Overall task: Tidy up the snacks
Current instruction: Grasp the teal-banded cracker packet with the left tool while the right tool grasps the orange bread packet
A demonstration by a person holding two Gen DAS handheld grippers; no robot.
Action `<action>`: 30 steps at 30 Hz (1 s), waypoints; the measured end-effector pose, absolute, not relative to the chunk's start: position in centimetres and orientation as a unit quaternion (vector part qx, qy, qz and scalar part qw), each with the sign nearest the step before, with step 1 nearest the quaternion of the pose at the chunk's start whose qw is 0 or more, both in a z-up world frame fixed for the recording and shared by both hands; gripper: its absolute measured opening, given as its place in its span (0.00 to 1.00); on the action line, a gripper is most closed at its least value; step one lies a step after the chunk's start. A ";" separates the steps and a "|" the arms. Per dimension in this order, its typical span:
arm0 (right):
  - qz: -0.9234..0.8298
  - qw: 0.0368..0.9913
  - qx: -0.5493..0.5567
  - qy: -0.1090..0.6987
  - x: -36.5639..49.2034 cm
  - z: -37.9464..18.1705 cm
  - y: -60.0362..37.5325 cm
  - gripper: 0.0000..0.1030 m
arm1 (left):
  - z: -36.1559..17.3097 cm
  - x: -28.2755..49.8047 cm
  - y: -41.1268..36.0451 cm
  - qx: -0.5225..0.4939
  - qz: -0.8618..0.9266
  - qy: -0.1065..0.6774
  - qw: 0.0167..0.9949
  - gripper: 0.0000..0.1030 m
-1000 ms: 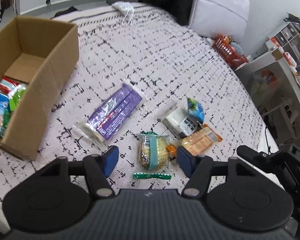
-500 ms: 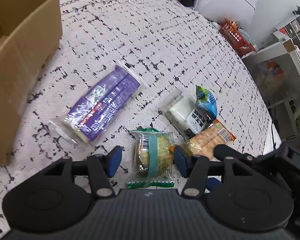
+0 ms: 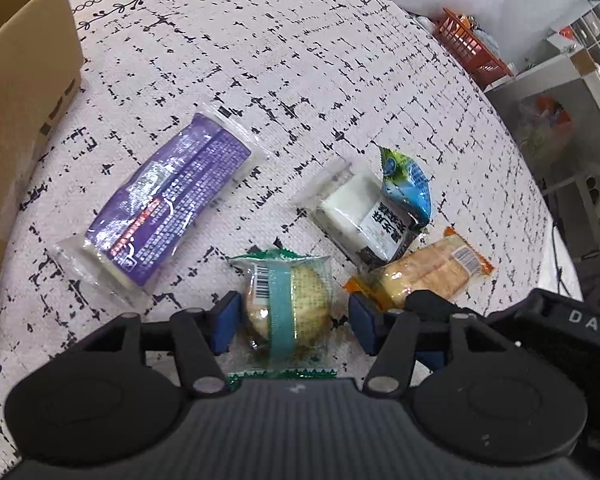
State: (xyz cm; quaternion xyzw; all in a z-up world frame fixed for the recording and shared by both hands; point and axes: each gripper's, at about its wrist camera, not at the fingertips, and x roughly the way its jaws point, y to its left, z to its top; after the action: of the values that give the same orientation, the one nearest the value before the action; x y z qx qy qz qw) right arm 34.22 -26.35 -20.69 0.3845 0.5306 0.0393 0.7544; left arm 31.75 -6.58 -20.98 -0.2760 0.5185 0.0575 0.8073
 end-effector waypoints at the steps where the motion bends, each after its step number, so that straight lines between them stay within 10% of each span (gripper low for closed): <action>1: 0.040 0.756 0.382 0.531 34.1 -20.6 -26.3 0.21 | -21.0 31.8 -6.8 -0.272 0.060 0.519 0.808 0.56; 30: 0.140 0.783 0.360 0.488 31.4 -15.4 -22.9 0.14 | -12.1 26.2 -2.0 -0.272 0.100 0.449 0.845 0.44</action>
State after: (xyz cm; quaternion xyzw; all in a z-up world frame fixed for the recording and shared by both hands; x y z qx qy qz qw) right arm 31.40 -22.95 -15.36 0.3604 0.4876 0.1396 0.7829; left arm 26.18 -1.98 -12.09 -0.2718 0.4492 0.1003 0.8451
